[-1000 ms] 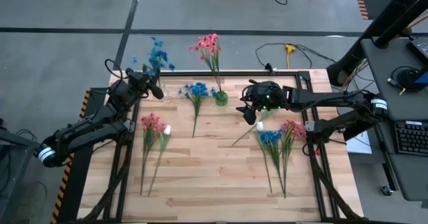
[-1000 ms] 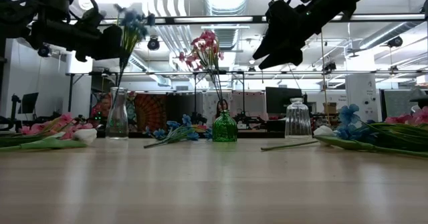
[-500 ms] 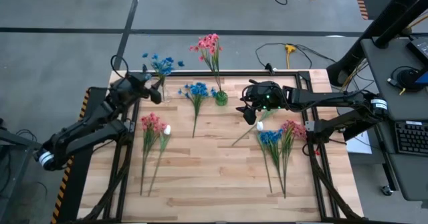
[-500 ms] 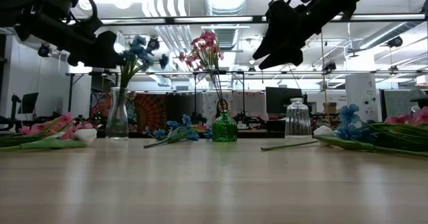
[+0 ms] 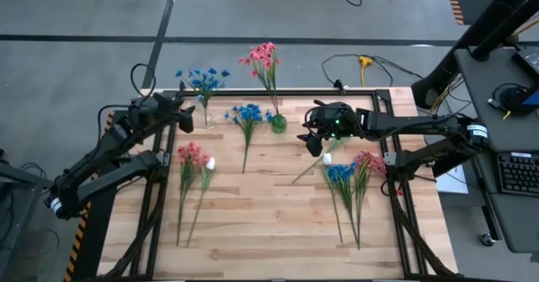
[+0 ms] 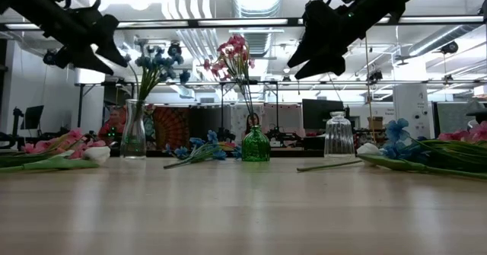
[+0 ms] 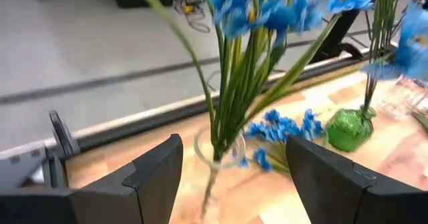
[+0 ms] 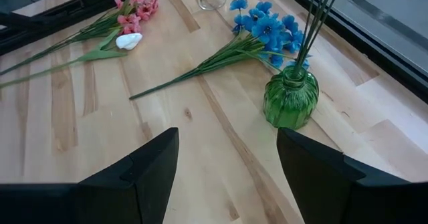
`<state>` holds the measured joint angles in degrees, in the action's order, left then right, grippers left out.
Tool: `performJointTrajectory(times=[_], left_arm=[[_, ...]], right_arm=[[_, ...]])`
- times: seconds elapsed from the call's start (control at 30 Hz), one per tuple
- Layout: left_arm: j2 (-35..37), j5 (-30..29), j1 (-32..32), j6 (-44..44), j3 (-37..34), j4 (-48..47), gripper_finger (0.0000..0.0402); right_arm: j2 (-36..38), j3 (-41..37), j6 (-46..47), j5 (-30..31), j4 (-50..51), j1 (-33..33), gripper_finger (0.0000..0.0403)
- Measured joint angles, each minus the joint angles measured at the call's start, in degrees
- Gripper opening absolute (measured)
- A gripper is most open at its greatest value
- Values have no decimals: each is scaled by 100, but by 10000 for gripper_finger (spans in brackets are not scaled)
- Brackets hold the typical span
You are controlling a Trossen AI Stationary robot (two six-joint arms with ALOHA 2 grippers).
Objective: Sort flowers into vase by color
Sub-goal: Put the top white flower into the right transparent vase
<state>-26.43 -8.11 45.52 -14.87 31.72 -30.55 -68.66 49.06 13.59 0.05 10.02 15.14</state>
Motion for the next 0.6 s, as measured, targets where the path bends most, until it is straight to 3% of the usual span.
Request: performJointTrajectory(times=[0.3,0.6], left_arm=[[166,19,-194,-378,28,-110,246],[434,18,-1036,-376,436,-21,246]], right_arm=[[0,0,612,-48,352,-6,244],[0,0,1550,-469,1017,-333,244]])
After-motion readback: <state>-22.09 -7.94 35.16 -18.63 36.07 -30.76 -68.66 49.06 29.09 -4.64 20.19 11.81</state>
